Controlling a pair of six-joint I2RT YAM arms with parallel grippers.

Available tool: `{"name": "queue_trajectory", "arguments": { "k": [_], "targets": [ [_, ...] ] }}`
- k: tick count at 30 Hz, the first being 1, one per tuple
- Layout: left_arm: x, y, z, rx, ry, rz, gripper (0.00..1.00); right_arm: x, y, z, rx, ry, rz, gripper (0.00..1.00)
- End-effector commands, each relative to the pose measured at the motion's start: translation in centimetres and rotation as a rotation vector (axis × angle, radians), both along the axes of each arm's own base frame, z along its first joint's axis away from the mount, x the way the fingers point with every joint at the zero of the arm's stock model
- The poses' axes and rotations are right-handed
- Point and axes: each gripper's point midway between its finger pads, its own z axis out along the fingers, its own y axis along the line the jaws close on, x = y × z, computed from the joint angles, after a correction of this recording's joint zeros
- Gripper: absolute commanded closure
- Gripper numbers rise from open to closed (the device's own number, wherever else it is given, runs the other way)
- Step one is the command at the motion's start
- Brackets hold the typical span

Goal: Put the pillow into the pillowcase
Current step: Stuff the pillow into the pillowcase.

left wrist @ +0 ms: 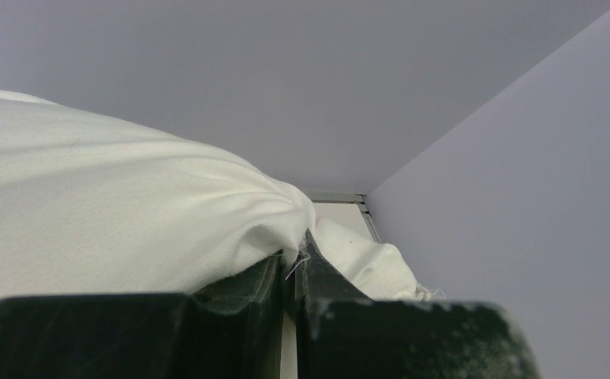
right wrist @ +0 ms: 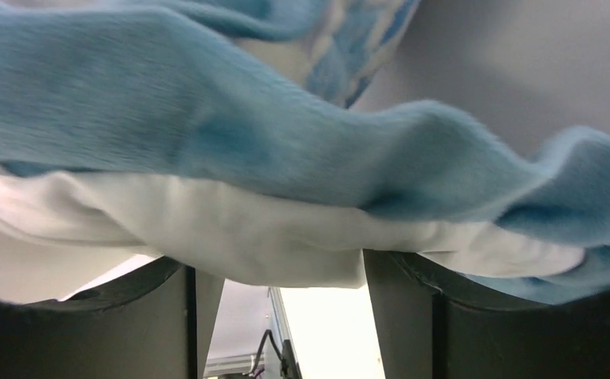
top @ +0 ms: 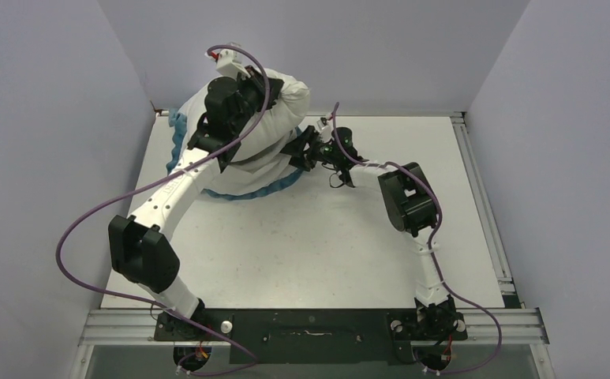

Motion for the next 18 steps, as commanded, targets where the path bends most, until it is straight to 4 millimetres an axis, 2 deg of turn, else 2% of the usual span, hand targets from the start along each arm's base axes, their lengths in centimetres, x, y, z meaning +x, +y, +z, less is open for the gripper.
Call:
{"name": "queue_trajectory", "arguments": {
  "k": [1, 3, 7, 12, 14, 16, 18],
  "targets": [
    [0.3, 2.5, 2.3, -0.023, -0.064, 0.067, 1.0, 1.8, 0.8, 3.3, 0.052, -0.111, -0.021, 0.4],
    [0.2, 2.5, 2.2, -0.024, -0.062, 0.065, 1.0, 2.3, 0.9, 2.6, 0.027, -0.085, -0.037, 0.4],
    [0.0, 2.5, 2.2, -0.023, -0.06, 0.063, 1.0, 3.1, 1.2, -0.8, -0.124, -0.013, -0.056, 0.58],
    [-0.2, 2.9, 2.6, -0.026, -0.067, 0.07, 1.0, 3.9, 0.2, -2.3, -0.176, -0.016, -0.083, 0.71],
    [-0.4, 2.8, 2.6, -0.024, -0.069, 0.062, 1.0, 4.5, -0.4, -2.3, -0.176, -0.012, -0.119, 0.62],
    [-0.5, 2.8, 2.6, -0.023, -0.069, 0.056, 1.0, 5.2, -0.4, -2.0, -0.196, -0.009, -0.142, 0.42],
    [-0.6, 2.7, 2.4, -0.023, -0.064, 0.052, 1.0, 5.7, 0.0, -1.7, -0.232, -0.018, -0.149, 0.29]
  ]
}}
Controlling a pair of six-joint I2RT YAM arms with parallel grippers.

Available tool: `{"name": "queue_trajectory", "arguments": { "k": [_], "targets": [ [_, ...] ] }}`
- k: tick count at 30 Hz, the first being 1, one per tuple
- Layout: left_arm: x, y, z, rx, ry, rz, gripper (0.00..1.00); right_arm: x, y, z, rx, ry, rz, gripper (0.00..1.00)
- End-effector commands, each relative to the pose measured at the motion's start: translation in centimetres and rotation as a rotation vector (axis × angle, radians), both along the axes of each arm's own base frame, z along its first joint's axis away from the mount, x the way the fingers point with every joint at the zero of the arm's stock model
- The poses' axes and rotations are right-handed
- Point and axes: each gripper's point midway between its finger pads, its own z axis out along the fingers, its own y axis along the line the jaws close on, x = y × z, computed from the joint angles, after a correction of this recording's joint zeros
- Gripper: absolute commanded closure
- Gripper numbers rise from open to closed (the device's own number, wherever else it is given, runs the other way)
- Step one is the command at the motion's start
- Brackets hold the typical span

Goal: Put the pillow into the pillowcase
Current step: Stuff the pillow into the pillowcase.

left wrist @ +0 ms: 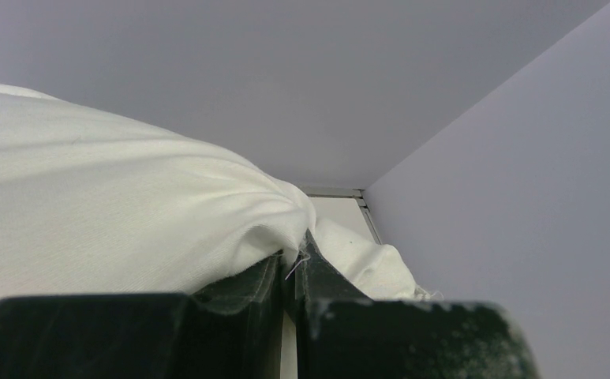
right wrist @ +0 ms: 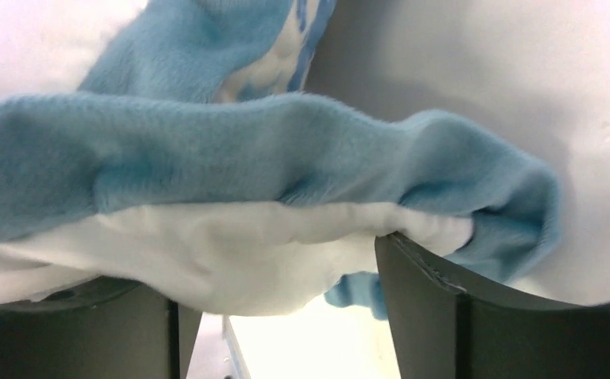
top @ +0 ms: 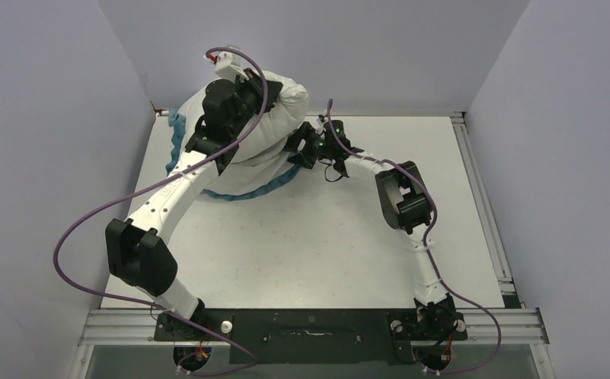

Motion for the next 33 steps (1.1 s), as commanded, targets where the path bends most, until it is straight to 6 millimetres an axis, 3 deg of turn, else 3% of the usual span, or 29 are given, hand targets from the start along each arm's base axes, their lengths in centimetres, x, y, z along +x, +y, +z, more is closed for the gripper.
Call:
{"name": "queue_trajectory", "arguments": {
  "k": [1, 6, 9, 13, 16, 17, 18, 26, 28, 33],
  "targets": [
    [0.0, 2.6, 2.6, -0.02, -0.071, 0.062, 1.0, 2.2, 0.1, 0.9, -0.086, -0.043, -0.06, 0.24],
    [-0.3, 2.8, 2.1, -0.025, -0.064, 0.067, 1.0, 2.2, 1.0, 0.0, -0.169, -0.008, -0.092, 0.19],
    [-0.4, 2.8, 1.9, -0.027, -0.057, 0.066, 1.0, 2.1, 0.9, -1.5, -0.259, 0.044, -0.128, 0.22],
    [-0.7, 2.8, 1.5, -0.02, -0.053, 0.063, 1.0, 2.1, 0.8, -3.1, -0.401, 0.063, -0.141, 0.53],
    [-0.8, 3.0, 1.3, -0.003, -0.049, 0.07, 1.0, 1.5, -0.6, -5.4, -0.529, 0.067, -0.113, 0.77],
    [-0.7, 3.1, 1.1, 0.004, -0.047, 0.075, 1.0, 1.1, -1.2, -5.8, -0.553, 0.062, -0.1, 0.89],
    [-0.7, 3.2, 1.1, 0.008, -0.047, 0.079, 1.0, 0.7, -2.0, -6.2, -0.572, 0.059, -0.091, 0.94],
    [-0.7, 3.7, 1.0, 0.068, -0.055, 0.097, 1.0, -1.5, -9.3, -4.1, -0.722, -0.016, -0.087, 0.95],
    [-0.7, 3.6, 0.8, 0.072, -0.052, 0.093, 1.0, -1.9, -9.5, -3.0, -0.726, -0.053, -0.062, 0.95],
    [-0.6, 3.6, 0.0, 0.09, -0.034, 0.091, 1.0, -0.9, -7.3, 2.0, -0.423, -0.162, -0.059, 0.95]
  ]
}}
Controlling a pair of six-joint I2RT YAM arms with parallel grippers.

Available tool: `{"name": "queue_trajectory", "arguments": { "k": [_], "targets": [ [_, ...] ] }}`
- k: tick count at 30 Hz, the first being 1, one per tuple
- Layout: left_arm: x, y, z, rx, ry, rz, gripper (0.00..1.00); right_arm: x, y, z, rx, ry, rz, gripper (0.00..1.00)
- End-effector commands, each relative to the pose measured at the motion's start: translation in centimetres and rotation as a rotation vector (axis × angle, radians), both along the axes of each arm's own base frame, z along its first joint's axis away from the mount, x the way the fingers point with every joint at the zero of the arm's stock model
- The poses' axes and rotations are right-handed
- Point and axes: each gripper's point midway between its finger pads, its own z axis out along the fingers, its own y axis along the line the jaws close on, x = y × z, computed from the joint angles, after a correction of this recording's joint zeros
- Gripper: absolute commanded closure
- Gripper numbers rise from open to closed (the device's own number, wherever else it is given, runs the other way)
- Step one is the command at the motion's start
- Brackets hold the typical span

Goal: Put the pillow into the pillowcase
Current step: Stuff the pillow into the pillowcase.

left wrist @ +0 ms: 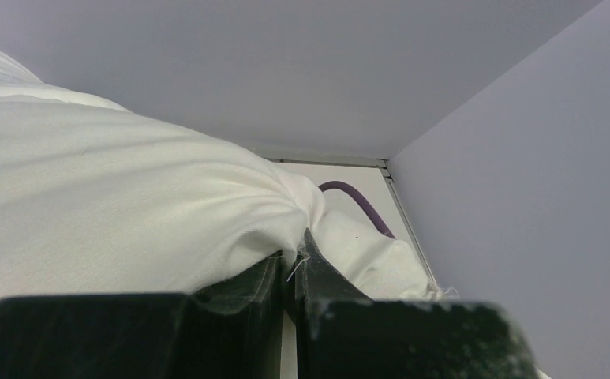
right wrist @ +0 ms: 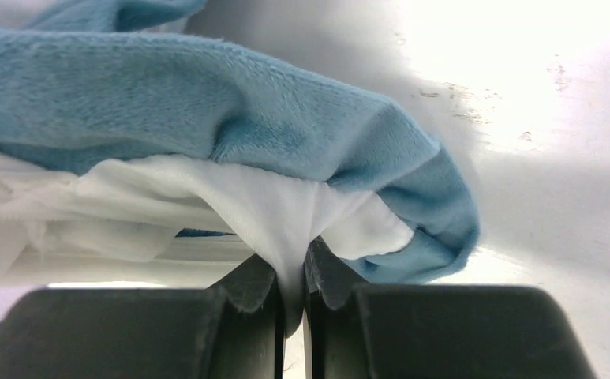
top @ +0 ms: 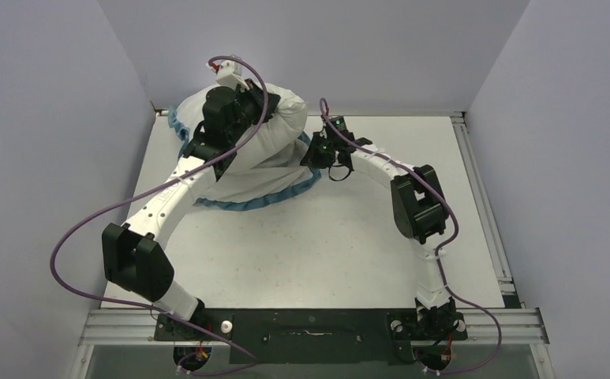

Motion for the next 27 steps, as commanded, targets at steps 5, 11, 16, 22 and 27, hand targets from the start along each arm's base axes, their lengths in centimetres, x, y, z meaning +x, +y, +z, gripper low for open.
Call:
{"name": "queue_trajectory", "arguments": {
  "k": [5, 11, 16, 22, 27],
  "targets": [
    [0.8, 3.3, 1.8, 0.038, -0.078, 0.111, 1.0, 3.7, -2.0, 9.5, 0.404, -0.211, -0.05, 0.95],
    [1.2, 3.7, 0.4, 0.011, -0.05, 0.118, 1.0, 3.9, -0.4, 15.0, 0.738, -0.239, 0.148, 0.95],
    [1.7, 4.4, -0.2, 0.029, -0.032, 0.131, 1.0, 2.4, 0.4, 22.0, 0.996, -0.376, 0.28, 0.95],
    [2.5, 6.6, -1.7, 0.091, 0.018, 0.211, 1.0, -1.0, 0.7, 29.1, 1.245, -0.474, 0.51, 0.95],
    [3.1, 9.4, -1.3, 0.102, 0.011, 0.304, 1.0, -5.1, 1.3, 30.8, 1.26, -0.456, 0.65, 0.95]
  ]
}}
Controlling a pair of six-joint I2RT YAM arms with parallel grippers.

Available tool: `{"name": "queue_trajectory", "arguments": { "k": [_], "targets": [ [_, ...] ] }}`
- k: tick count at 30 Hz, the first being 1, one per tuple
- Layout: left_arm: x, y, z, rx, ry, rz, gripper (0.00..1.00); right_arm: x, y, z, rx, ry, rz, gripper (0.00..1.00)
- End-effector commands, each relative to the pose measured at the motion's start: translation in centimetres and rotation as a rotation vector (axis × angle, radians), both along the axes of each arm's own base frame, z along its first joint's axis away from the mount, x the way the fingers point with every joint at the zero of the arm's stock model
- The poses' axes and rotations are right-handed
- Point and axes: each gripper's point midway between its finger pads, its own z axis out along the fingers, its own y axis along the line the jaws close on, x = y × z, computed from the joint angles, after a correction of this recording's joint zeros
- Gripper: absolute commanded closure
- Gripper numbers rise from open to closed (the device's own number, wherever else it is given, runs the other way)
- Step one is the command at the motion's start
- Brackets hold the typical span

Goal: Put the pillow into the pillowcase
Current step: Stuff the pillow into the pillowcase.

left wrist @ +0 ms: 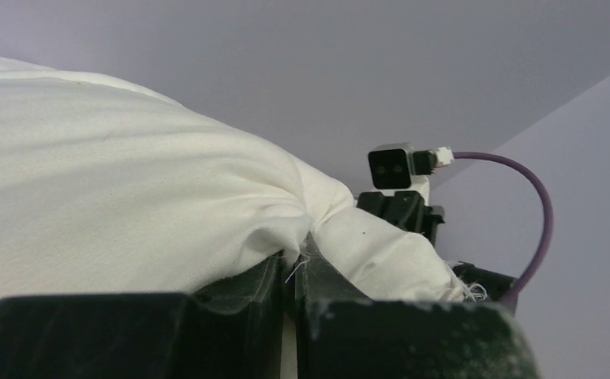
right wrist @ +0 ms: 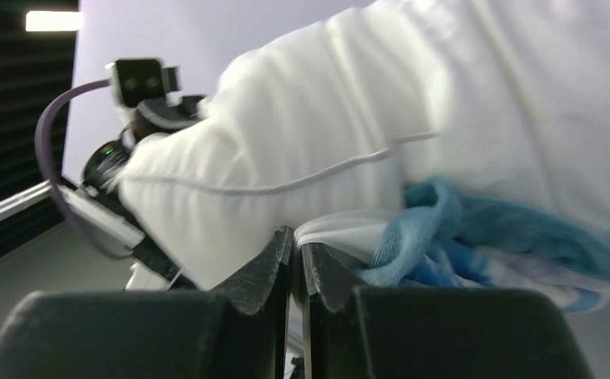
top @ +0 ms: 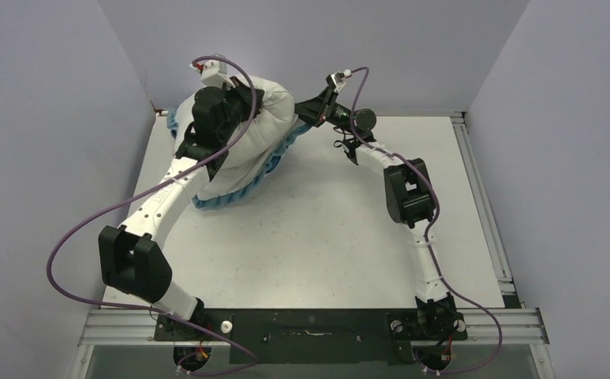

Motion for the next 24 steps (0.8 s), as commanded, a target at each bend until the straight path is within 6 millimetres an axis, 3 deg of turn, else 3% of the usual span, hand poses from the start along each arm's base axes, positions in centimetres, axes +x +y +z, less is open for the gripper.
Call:
{"name": "queue_trajectory", "arguments": {
  "k": [1, 6, 11, 14, 16, 17, 19, 21, 22, 24],
  "targets": [
    [1.9, 6.5, -1.2, 0.09, 0.04, 0.223, 1.0, -8.0, -2.0, 8.9, 0.156, -0.279, 0.135, 0.95],
    [2.5, 7.3, -0.6, 0.137, 0.024, 0.233, 1.0, -11.5, -3.3, 10.6, 0.238, -0.329, 0.204, 0.95],
    [2.7, 7.3, -0.8, 0.164, 0.029, 0.213, 1.0, -11.7, -2.4, 12.9, 0.282, -0.384, 0.234, 0.95],
    [2.6, 7.7, -0.9, 0.171, 0.03, 0.219, 1.0, -10.9, -1.7, 12.7, 0.26, -0.386, 0.222, 0.95],
    [2.5, 8.5, -0.7, 0.158, 0.031, 0.235, 1.0, -9.2, -1.2, 11.3, 0.191, -0.32, 0.17, 0.95],
    [2.5, 9.0, -0.4, 0.148, 0.025, 0.242, 1.0, -7.5, -1.1, 8.8, 0.131, -0.223, 0.115, 0.95],
    [2.4, 9.7, 0.4, 0.127, 0.004, 0.244, 1.0, -5.4, -1.4, 6.2, 0.005, -0.137, -0.012, 0.95],
    [2.4, 9.9, 1.3, 0.102, -0.013, 0.231, 1.0, -5.0, -1.1, 4.6, -0.151, -0.132, -0.076, 0.92],
    [2.5, 9.9, 1.5, 0.095, -0.017, 0.224, 1.0, -4.9, -0.6, 3.3, -0.232, -0.131, -0.075, 0.88],
    [2.7, 9.7, 2.0, 0.081, -0.025, 0.206, 1.0, -5.1, 0.6, -0.6, -0.434, -0.098, -0.072, 0.67]
  ]
}}
